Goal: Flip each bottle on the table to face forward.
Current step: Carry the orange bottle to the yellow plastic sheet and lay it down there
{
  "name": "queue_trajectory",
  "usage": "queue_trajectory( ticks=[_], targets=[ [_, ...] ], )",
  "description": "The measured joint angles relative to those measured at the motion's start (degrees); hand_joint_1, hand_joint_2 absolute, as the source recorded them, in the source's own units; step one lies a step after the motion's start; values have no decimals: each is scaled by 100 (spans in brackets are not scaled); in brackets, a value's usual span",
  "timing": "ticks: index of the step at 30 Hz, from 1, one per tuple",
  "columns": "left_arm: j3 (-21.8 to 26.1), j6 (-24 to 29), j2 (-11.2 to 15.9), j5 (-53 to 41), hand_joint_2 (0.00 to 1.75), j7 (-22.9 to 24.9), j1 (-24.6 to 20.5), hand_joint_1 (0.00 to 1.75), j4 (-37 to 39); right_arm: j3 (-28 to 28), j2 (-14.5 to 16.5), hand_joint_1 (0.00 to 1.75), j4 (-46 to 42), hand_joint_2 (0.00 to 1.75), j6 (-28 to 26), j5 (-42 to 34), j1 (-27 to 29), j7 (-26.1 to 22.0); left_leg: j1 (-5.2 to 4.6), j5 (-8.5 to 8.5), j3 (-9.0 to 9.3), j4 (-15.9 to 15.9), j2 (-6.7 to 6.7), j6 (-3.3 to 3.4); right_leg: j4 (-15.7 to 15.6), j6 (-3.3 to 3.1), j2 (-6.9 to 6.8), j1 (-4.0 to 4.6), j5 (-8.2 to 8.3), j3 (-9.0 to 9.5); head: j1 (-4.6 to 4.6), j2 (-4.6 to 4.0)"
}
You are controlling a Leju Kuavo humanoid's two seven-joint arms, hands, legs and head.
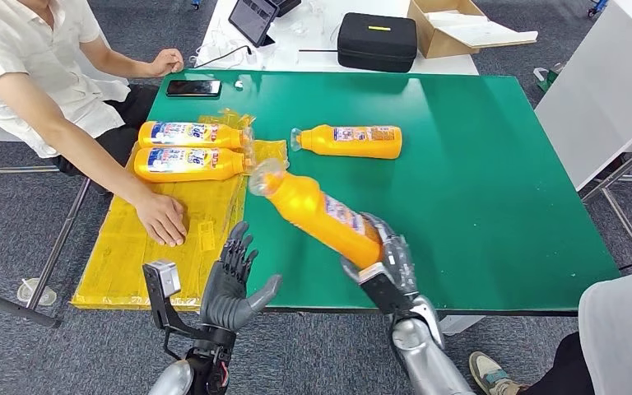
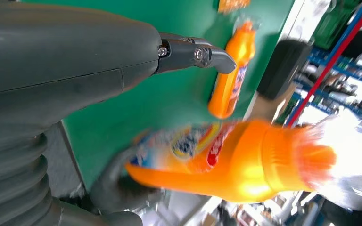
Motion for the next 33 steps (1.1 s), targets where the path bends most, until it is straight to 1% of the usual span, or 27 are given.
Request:
queue_trajectory(
  ticks=[9, 12, 14, 15, 17, 18, 19, 21, 23, 28, 33],
  targets=[
    [0, -18, -1, 22, 175, 12, -9, 0, 5, 31, 8, 175, 0, 175, 5, 2, -4, -8, 0, 0, 0, 0, 0, 0, 0, 0, 0, 0, 0, 0, 0, -1],
    [2, -82, -5, 110, 175, 62, -34, 0, 19, 128, 33, 175, 0, 175, 23, 2, -13, -44, 0, 1, 0, 0, 0, 0, 0, 0, 0, 0, 0, 0, 2, -1],
    [4, -276, -30, 394, 175, 199, -112, 0, 82, 455, 87, 172, -27, 175, 49, -70, -30, -117, 0, 1, 0, 0, 0, 1, 0, 0, 0, -1, 0, 0, 1, 0],
    [5, -415, -53, 612, 175, 282, -187, 0, 150, 761, 111, 172, -63, 175, 30, -169, -58, -151, 0, 1, -1, 0, 0, 1, 0, 0, 0, -1, 0, 0, 1, 0],
    [31, -714, -101, 1094, 175, 354, -367, 0, 286, 1543, 94, 168, -196, 175, -56, -449, -174, -181, -1, 1, -1, 0, -1, 1, 0, 0, 0, -2, 0, -1, 1, -1],
    [79, -809, -125, 1242, 175, 211, -430, 0, 273, 1933, 55, 168, -257, 175, -63, -623, -284, -183, -1, 1, -1, 0, 0, 1, 0, 0, 0, -2, 0, -2, 2, -1],
    [131, -847, -140, 1294, 175, 34, -455, 0, 212, 2205, 17, 167, -300, 175, -38, -749, -376, -182, -1, 1, -1, 0, 1, 1, 0, 0, 1, -2, 0, -3, 2, -1],
    [217, -762, -167, 1140, 175, -357, -418, 0, 20, 2461, -21, 168, -317, 175, 62, -897, -500, -180, -1, 0, 0, 1, 3, 0, 0, 0, 2, -1, 0, -6, 2, -1],
    [238, -653, -182, 990, 175, -483, -374, 0, -79, 2515, -22, 167, -317, 175, 87, -916, -513, -178, -1, 0, 0, 1, 4, 0, 0, 0, 3, -2, 0, -7, 2, 0],
    [258, -503, -201, 807, 175, -657, -315, 0, -223, 2595, -22, 173, -313, 175, 96, -941, -531, -173, -1, -1, -2, 1, 4, 0, 0, 0, 3, -2, 0, -8, 1, 0],
    [272, -343, -232, 661, 175, -868, -298, 0, -318, 2628, -25, 173, -295, 175, 96, -983, -497, -159, -1, -1, -2, 1, 4, -1, 0, 0, 3, -2, 0, -8, 1, -1]
  ],
)
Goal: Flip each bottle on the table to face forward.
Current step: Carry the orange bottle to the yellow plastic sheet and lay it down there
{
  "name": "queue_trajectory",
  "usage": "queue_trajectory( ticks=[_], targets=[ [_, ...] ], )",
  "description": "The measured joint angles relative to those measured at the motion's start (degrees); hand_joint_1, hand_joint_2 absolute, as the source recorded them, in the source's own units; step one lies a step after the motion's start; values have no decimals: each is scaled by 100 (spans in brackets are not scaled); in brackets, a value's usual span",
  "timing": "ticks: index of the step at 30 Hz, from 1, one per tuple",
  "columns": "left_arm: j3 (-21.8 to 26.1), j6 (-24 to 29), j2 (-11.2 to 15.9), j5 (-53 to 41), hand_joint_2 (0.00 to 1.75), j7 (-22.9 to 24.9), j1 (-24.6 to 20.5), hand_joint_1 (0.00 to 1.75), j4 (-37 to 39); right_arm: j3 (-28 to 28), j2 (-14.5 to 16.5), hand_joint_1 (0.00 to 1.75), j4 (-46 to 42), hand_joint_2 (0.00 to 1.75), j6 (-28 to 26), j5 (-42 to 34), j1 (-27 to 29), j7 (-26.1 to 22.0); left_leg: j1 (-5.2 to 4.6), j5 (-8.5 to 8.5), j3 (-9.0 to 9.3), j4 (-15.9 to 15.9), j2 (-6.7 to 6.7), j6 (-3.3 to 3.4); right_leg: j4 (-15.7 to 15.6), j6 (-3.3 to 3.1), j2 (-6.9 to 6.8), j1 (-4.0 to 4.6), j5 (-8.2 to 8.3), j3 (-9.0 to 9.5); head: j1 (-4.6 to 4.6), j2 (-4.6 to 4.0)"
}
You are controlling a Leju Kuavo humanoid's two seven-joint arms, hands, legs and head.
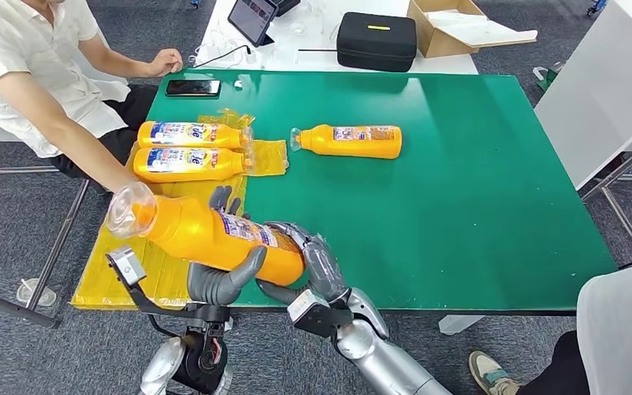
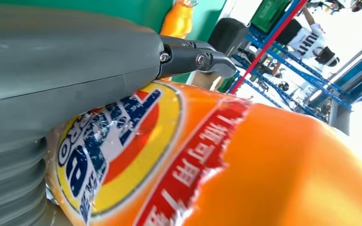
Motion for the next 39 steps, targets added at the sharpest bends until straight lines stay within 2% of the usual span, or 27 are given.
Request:
queue_trajectory(
  ticks=[6, 7, 11, 15, 18, 19, 21, 23, 26, 30, 32, 36, 39],
  targets=[
    [75, 260, -17, -41, 175, -132, 21, 0, -156, 3, -43, 175, 57, 175, -5, -44, 122, 20, 0, 0, -2, 0, -1, 0, 0, 0, 0, 1, 0, 0, -1, 0],
    [107, 275, -21, -20, 175, -125, 14, 5, -179, 2, -59, 175, 73, 175, -5, -52, 143, 27, 0, 0, -2, 0, -1, 0, 0, 0, -1, 1, 0, 0, 0, 0],
    [174, 217, -30, 173, 175, 0, 4, 173, -212, 1, -97, 172, 119, 175, -5, -62, 186, 45, 0, 0, -3, 0, 0, 0, 0, 0, 0, 0, 0, 0, -1, 1],
    [262, 19, -29, 634, 175, 306, 5, 175, -213, -1, -111, 171, 151, 175, 0, -68, 193, 56, 0, 0, -3, 0, 0, 0, 0, 0, 0, 0, 0, -1, 0, 1],
    [325, -89, -26, 815, 175, 411, 6, 175, -205, -1, -113, 150, 158, 175, 3, -78, 205, 56, 0, 0, -3, 0, 0, 0, 0, 0, 0, 0, 0, -1, 1, 1],
    [339, -117, -24, 835, 175, 429, 6, 175, -198, 0, -113, 130, 161, 175, 4, -80, 209, 56, 0, 0, -3, 0, 0, 0, 0, 0, 0, 0, 0, -2, 1, 1],
    [366, -176, -19, 862, 175, 473, 3, 175, -172, 1, -113, 63, 168, 175, 6, -90, 217, 56, 0, 0, -3, 0, 1, 0, 0, 0, 0, 0, 0, -2, 1, 1],
    [391, -222, -14, 875, 175, 515, -13, 175, -136, 8, -113, 13, 178, 175, 8, -102, 232, 46, 0, 0, -3, 0, 1, 0, 0, 0, 1, 0, 0, -3, 1, 0],
    [433, -250, -12, 893, 175, 591, -61, 175, -50, 45, -114, 0, 183, 175, 24, -113, 274, -1, 0, 0, -3, 0, 0, 0, 0, 0, 0, 0, 0, -2, 0, 1],
    [445, -248, -11, 831, 175, 599, -127, 175, 68, 74, -115, 0, 173, 175, 24, -166, 314, -19, 0, 0, -4, 0, 0, 0, 0, 0, 0, 0, 0, -2, 1, 1],
    [443, -172, -12, 663, 175, 504, -156, 175, 115, 101, -115, 0, 131, 175, 21, -184, 332, -21, 0, 0, -3, 0, 1, 0, 0, 0, 0, 0, 0, -2, 0, 1],
    [431, 304, -14, -73, 175, 101, -208, 175, 143, 149, -128, 0, 15, 175, -146, -138, 380, -26, 0, 0, -4, 0, -1, 0, 0, 0, -1, 0, 0, -2, 1, 1],
    [431, 424, -15, -236, 175, 13, -233, 175, 143, 170, -146, 0, -35, 175, -196, -125, 412, -27, 0, 0, -4, 0, -1, 0, 0, 0, -1, 1, 0, -2, 1, 0]
  ],
)
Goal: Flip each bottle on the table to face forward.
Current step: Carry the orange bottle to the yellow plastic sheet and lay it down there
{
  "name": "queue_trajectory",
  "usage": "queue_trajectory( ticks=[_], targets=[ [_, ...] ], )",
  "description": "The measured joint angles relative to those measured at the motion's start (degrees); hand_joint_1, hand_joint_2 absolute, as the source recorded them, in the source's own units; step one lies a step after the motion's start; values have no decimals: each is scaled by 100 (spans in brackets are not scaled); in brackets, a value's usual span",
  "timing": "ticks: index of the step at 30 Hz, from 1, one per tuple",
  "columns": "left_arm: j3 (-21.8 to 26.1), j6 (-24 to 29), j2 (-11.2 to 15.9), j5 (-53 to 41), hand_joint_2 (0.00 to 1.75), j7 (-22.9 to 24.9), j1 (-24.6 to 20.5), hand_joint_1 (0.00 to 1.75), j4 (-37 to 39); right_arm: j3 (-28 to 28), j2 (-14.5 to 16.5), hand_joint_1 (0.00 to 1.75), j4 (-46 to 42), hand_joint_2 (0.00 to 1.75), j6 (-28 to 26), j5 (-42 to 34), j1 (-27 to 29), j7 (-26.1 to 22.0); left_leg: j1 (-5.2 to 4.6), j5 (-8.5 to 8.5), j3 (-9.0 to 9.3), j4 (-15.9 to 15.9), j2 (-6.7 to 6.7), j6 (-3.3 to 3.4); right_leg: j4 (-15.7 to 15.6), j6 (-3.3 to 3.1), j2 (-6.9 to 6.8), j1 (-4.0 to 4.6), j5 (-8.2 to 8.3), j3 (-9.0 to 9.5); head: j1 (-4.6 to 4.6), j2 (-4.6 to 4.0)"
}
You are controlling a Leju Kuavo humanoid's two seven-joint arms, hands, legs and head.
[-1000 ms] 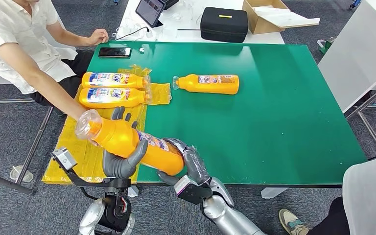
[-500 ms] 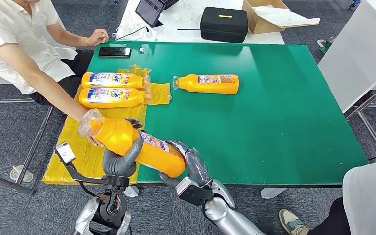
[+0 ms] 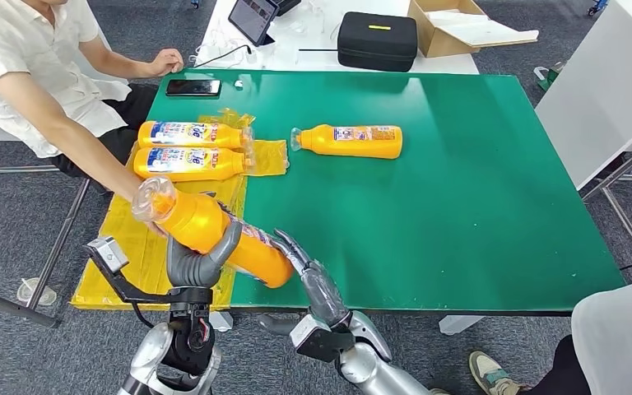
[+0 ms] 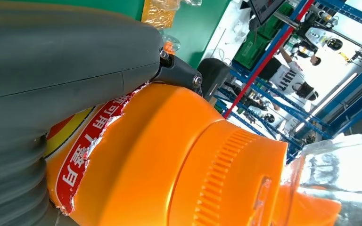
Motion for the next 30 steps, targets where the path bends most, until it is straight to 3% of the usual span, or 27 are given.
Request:
queue_trajectory(
  ticks=[2, 4, 6, 9, 11, 13, 18, 21, 26, 30],
  targets=[
    [-1, 44, -1, -34, 175, -23, -5, 175, 0, 14, -13, 0, -27, 175, -35, 4, 11, 0, 0, 0, 0, 0, 1, 0, 0, 0, 1, 0, 0, 0, 0, 0],
    [1, 219, 1, -230, 175, -99, -8, 175, -1, 21, -28, 0, -64, 87, -255, 45, 34, 0, 0, 0, 0, 0, 0, 0, 0, 0, 0, 0, 0, 0, 1, 0],
    [20, 655, 9, -698, 175, -258, -10, 175, -3, -11, -47, 0, -128, 0, -838, 294, 86, -1, 0, 0, -1, 0, 0, 0, 0, 0, 0, -1, 0, 1, 1, 0],
    [180, 1720, 72, -1772, 175, -499, -16, 175, -35, -572, 24, 0, -423, 0, -1682, 1552, 335, -2, 0, 0, -1, 0, -1, 0, 0, 0, 0, 0, 0, 0, 1, 0],
    [390, 2446, 167, -2641, 175, -554, -32, 175, -56, -1393, 167, 0, -807, 0, -1833, 2429, 557, -5, 1, 0, -2, 0, -3, 0, 1, 0, -1, 1, 0, 0, -2, 0],
    [618, 2921, 284, -3429, 175, -566, -60, 175, -52, -2231, 285, 0, -1207, 0, -1869, 2784, 692, -3, 2, 3, -2, 0, -10, 0, 1, -1, -9, 2, -1, 2, -2, 1],
    [1013, 3058, 422, -4486, 175, -533, -104, 175, 20, -3412, 424, 0, -1924, 0, -1907, 2817, 930, 7, 0, 3, -1, 0, -11, 3, 0, 2, -17, -5, 2, 5, 1, 1],
    [1569, 3062, 319, -6081, 175, -462, -215, 175, 383, -3798, 547, 0, -2345, 0, -1907, 2712, 1035, 6, -1, 3, 0, 0, -9, 3, 0, 3, -17, -8, 2, 5, 1, 0],
    [2669, 3064, 75, -8078, 175, -491, -595, 175, 1376, -3893, 648, 0, -2552, 0, -1906, 2486, 1072, 4, -1, 5, 4, 0, -4, 1, 0, 2, -13, -4, 3, 5, 1, 2],
    [3057, 3063, 85, -9583, 175, -34, -1049, 175, 2438, -3655, 667, 0, -2500, 0, -1902, 2216, 1066, 2, 1, 6, 4, 0, -7, 0, 1, 1, -15, 2, 3, 8, 0, 0]
  ],
)
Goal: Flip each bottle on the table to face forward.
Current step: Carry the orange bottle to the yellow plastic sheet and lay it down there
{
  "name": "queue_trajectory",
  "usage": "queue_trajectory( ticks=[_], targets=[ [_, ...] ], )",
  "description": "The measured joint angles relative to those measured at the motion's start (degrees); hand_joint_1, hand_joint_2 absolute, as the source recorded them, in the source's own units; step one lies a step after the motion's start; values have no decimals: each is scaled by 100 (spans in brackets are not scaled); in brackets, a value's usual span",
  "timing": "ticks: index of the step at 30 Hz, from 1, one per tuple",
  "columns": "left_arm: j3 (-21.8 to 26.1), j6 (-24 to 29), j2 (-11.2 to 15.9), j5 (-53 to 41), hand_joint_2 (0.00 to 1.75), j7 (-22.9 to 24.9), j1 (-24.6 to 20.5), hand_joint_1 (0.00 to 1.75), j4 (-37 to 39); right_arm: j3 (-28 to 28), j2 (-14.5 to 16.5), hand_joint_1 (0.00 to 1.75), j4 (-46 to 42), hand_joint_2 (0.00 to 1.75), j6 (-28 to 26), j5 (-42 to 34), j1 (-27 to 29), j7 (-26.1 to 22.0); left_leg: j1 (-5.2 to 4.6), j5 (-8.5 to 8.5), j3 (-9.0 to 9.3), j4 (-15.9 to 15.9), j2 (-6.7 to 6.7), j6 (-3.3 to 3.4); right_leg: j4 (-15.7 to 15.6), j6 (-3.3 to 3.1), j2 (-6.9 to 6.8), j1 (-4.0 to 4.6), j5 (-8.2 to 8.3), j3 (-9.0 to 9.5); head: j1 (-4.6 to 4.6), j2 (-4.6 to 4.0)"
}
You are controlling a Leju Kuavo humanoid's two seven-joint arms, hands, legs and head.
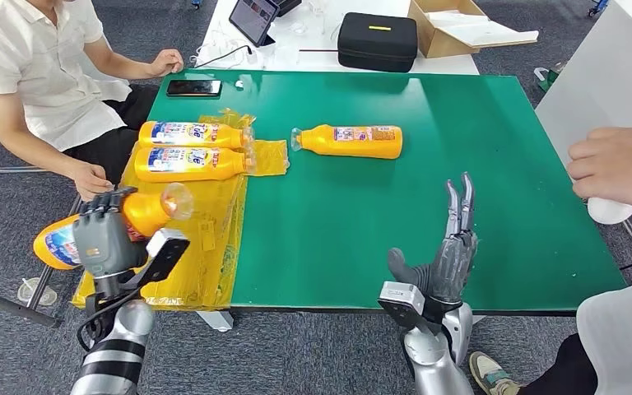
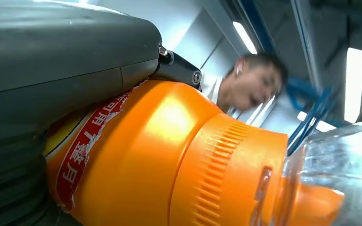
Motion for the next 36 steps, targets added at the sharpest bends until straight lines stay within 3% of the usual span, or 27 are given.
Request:
queue_trajectory(
  ticks=[5, 8, 9, 12, 13, 18, 23, 27, 32, 36],
  targets=[
    [-163, -344, 197, -568, 175, 510, -510, 172, 1470, 285, -37, 0, 139, 0, 4, -358, 0, 0, 0, 0, 0, 0, 6, 0, 1, -4, 6, -1, 3, -4, 0, 1],
    [-397, -898, 293, -671, 175, 650, -704, 154, 2055, 419, -77, 0, 209, 0, 4, -527, -18, 0, 0, 0, -3, 0, 4, 0, 1, -3, 6, -4, 2, -4, 0, 1],
    [-475, -1069, 320, -695, 175, 694, -763, 138, 2194, 459, -89, 0, 232, 0, 4, -570, -27, 0, 0, -1, -4, 0, 3, 0, 1, -2, 5, -5, 1, -3, -1, 1],
    [-702, -1500, 403, -754, 175, 813, -952, 67, 2486, 575, -129, 0, 295, 0, 4, -668, -64, 0, -1, -1, -1, 0, -3, 0, 1, 1, 3, -8, -2, 2, 0, 1],
    [-769, -1607, 432, -757, 175, 835, -1005, 52, 2559, 617, -141, 0, 316, 0, 4, -687, -78, 0, -1, -1, 0, 0, -4, 0, 1, 0, 2, -7, -2, 3, 0, 1],
    [-946, -1902, 514, -589, 175, 830, -1151, 48, 2787, 773, -194, 0, 409, 0, 6, -725, -112, 0, 0, 2, 5, -1, -3, -2, 1, -2, 2, -2, -1, 7, -1, 0],
    [-966, -2007, 520, -485, 175, 816, -1181, 2, 2885, 852, -226, 0, 477, 0, 5, -761, -134, 0, 0, 3, 6, 0, -3, -3, 1, -1, 2, -2, 0, 9, -1, 1],
    [-968, -2532, 540, -224, 175, 716, -1262, 0, 2911, 930, -252, 0, 524, 0, 5, -835, -144, 0, -1, 3, 6, 0, -7, -3, 1, -1, -2, -3, -1, 12, -1, 1],
    [-1019, -4298, 727, 283, 175, 179, -1503, 0, 2934, 1106, -304, 0, 602, 0, 6, -1023, -228, 0, 0, 3, 34, -3, -34, -3, 1, -4, -21, -2, -9, 50, -1, 0],
    [-1099, -4936, 908, 520, 175, -45, -1575, 0, 2943, 1229, -350, 0, 670, 0, 6, -1137, -301, 0, 0, 0, 72, -5, -33, -3, 0, -8, -21, -2, -14, 86, -1, 0]
  ],
)
